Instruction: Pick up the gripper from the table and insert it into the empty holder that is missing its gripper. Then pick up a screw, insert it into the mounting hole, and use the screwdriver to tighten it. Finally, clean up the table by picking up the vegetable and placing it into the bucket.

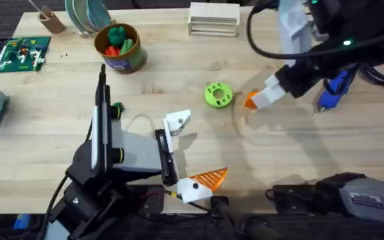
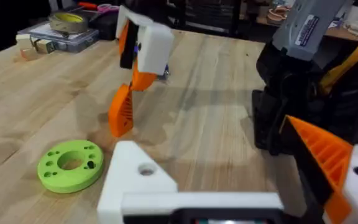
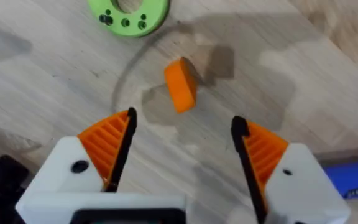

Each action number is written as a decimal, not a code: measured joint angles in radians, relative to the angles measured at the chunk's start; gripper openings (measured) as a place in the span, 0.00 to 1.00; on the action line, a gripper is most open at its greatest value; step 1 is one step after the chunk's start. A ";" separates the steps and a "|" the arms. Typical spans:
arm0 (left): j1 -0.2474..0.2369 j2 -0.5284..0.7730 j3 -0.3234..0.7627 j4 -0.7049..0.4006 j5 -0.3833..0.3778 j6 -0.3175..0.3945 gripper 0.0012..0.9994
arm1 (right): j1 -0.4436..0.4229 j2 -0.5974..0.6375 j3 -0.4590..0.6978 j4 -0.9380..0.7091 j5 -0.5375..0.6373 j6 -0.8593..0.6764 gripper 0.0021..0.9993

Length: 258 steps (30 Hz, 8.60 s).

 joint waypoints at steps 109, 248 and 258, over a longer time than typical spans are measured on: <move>0.000 0.000 0.000 0.000 -0.001 0.000 0.99 | 0.054 -0.914 -0.805 0.879 -0.815 1.145 0.01; -0.003 0.000 0.000 -0.015 0.174 0.022 0.99 | 0.210 -0.105 -0.825 1.890 -0.935 1.508 0.99; -0.003 0.000 0.000 -0.015 0.176 0.023 0.99 | 0.000 -0.105 -0.817 1.854 -0.826 1.447 0.99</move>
